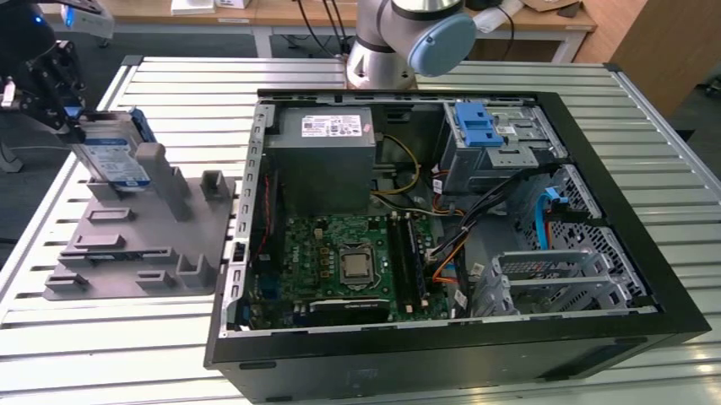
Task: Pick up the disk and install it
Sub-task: 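Pick up the disk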
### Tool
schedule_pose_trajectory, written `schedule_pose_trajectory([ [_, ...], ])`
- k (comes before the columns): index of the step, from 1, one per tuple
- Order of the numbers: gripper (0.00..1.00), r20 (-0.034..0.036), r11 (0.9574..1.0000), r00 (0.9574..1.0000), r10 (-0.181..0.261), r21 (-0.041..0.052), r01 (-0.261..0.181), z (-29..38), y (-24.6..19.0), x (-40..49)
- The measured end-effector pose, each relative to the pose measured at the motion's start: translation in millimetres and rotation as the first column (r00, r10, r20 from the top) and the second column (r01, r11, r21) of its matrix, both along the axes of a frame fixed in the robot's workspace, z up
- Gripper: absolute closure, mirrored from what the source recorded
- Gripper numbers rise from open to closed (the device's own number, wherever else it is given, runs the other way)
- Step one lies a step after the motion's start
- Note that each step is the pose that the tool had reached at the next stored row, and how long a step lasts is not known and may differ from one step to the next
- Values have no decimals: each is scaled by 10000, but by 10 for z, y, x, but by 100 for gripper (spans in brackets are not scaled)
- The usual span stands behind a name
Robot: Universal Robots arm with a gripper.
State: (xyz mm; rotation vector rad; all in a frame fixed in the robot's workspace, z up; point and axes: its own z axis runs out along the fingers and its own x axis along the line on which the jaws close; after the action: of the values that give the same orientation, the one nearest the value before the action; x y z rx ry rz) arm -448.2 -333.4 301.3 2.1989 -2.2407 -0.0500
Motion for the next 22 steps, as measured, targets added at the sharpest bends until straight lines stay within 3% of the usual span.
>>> schedule_pose_trajectory([
  [11, 64, -1, 10000, 10000, -1, -1, 1, 149, 0, 0],
  [22, 64, -2, 10000, 10000, 0, 0, 0, 216, 0, 0],
])
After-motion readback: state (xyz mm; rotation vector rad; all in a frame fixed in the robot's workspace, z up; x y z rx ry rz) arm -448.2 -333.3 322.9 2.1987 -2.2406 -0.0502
